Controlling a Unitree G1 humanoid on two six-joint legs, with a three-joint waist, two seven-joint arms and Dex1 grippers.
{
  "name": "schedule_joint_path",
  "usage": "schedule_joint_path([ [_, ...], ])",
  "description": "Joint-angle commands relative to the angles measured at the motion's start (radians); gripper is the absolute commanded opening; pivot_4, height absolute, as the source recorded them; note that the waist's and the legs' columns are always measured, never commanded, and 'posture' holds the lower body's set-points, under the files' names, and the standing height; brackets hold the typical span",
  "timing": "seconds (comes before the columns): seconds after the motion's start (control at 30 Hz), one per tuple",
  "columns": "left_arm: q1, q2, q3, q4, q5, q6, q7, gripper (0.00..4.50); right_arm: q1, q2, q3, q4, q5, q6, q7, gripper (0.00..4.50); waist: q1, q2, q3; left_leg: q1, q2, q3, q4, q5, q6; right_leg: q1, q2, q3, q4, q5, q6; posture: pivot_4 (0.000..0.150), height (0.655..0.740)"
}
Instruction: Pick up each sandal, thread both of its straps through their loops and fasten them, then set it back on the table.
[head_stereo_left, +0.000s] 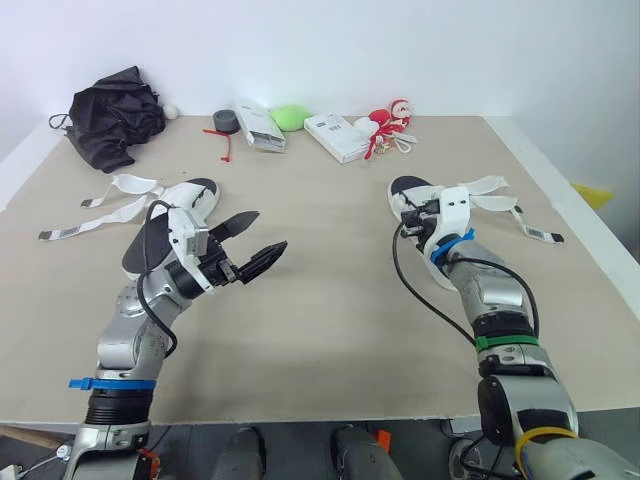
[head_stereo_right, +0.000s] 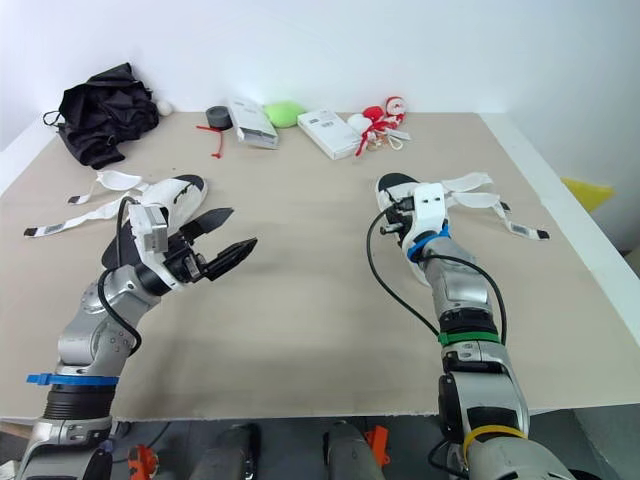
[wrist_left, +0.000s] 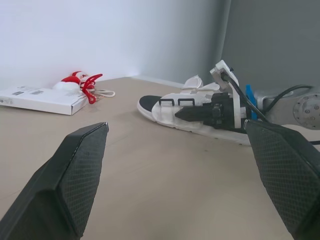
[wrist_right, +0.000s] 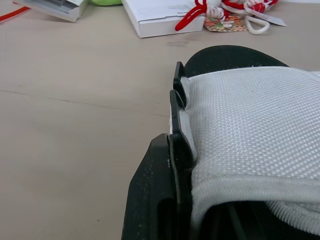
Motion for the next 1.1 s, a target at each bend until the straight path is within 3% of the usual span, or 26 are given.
schedule_joint_path([
  [0.03, -0.012, 0.008, 0.024, -0.050, -0.042, 0.008, 0.003, 4.50, 0.039, 0.015, 0.016, -0.112, 0.069, 0.064, 0.131, 0.05, -0.001, 0.000, 0.000, 0.000, 0.000, 0.000, 0.000, 0.000, 0.000, 0.000, 0.000, 0.000, 0.000, 0.000, 0.000, 0.150, 0.7380],
  [0.3, 0.005, 0.171, 0.107, -0.127, -0.199, 0.226, -0.030, 4.50, 0.120, -0.111, 0.177, -0.425, 0.190, 0.198, 0.630, 0.05, -0.021, 0.001, 0.001, -0.001, 0.001, -0.001, -0.001, 0.000, 0.000, -0.002, 0.001, 0.000, 0.000, -0.001, 0.000, 0.150, 0.7380],
  [0.43, 0.040, 0.313, 0.131, -0.121, -0.205, 0.311, -0.087, 4.50, 0.108, -0.178, 0.274, -0.468, 0.214, 0.219, 0.864, 0.05, -0.022, 0.001, 0.001, -0.001, 0.001, -0.001, 0.000, 0.000, 0.000, -0.002, 0.001, 0.000, 0.000, -0.001, 0.001, 0.150, 0.7380],
  [0.57, 0.079, 0.383, 0.130, -0.116, -0.179, 0.309, -0.130, 4.50, 0.064, -0.193, 0.371, -0.427, 0.192, 0.203, 1.032, 0.05, -0.022, 0.001, 0.002, -0.001, 0.001, -0.001, -0.001, 0.000, 0.000, -0.003, 0.001, -0.001, 0.000, -0.002, -0.001, 0.150, 0.7380],
  [0.77, 0.109, 0.371, 0.086, -0.134, -0.150, 0.315, -0.128, 4.50, -0.016, -0.156, 0.495, -0.258, 0.082, 0.090, 1.159, 0.05, -0.022, 0.001, 0.002, -0.001, 0.001, -0.001, 0.000, 0.000, 0.000, -0.002, 0.001, -0.002, 0.000, -0.002, -0.001, 0.150, 0.7380],
  [1.1, 0.064, 0.307, 0.019, -0.073, -0.078, 0.206, -0.160, 4.50, -0.145, -0.059, 0.479, -0.017, 0.020, -0.024, 1.148, 0.05, -0.022, 0.001, 0.002, 0.001, 0.004, -0.001, 0.000, 0.000, -0.001, -0.002, 0.003, -0.003, 0.001, 0.000, -0.004, 0.150, 0.7380],
])
